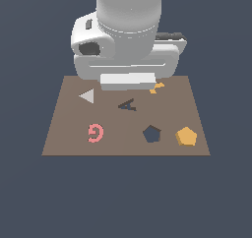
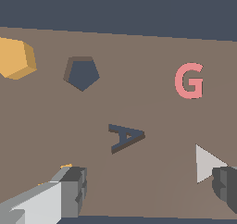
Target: Insert a designated object into the corresponding slot on a board.
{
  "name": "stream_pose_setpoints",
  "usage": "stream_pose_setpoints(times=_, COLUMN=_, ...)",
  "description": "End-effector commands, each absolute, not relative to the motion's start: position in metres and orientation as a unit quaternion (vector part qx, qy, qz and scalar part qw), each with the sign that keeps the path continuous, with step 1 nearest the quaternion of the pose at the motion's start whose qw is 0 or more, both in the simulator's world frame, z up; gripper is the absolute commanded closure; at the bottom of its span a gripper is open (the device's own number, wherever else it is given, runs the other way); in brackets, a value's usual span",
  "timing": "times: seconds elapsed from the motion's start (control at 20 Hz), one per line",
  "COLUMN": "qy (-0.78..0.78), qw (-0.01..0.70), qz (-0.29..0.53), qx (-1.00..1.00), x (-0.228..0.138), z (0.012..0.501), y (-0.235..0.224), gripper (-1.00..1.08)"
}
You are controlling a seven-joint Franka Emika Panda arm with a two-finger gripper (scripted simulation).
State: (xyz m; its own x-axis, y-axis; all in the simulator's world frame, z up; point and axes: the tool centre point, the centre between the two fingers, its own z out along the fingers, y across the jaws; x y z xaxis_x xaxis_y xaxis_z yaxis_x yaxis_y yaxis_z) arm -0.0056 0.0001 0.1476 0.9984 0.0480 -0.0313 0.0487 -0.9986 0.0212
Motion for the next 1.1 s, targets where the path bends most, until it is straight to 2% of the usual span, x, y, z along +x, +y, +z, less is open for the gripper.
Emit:
stream_pose_setpoints(times=0.0, qy=0.024, qw=0.011, qz=-0.015, qx=1.000, x=-0.006, z=0.148, y=0.000, gripper=-0.92)
stream_pose_setpoints(times=0.55, qy=-0.008, qw=0.010, qz=-0.015, qx=1.000, x=-0.006, z=0.142, y=0.013, gripper=-0.92)
stream_pose_setpoints(times=1.05, qy=-0.092, qw=0.009, qz=-0.013, qx=0.996, x=-0.004, z=0.127, y=0.046, gripper=-0.92)
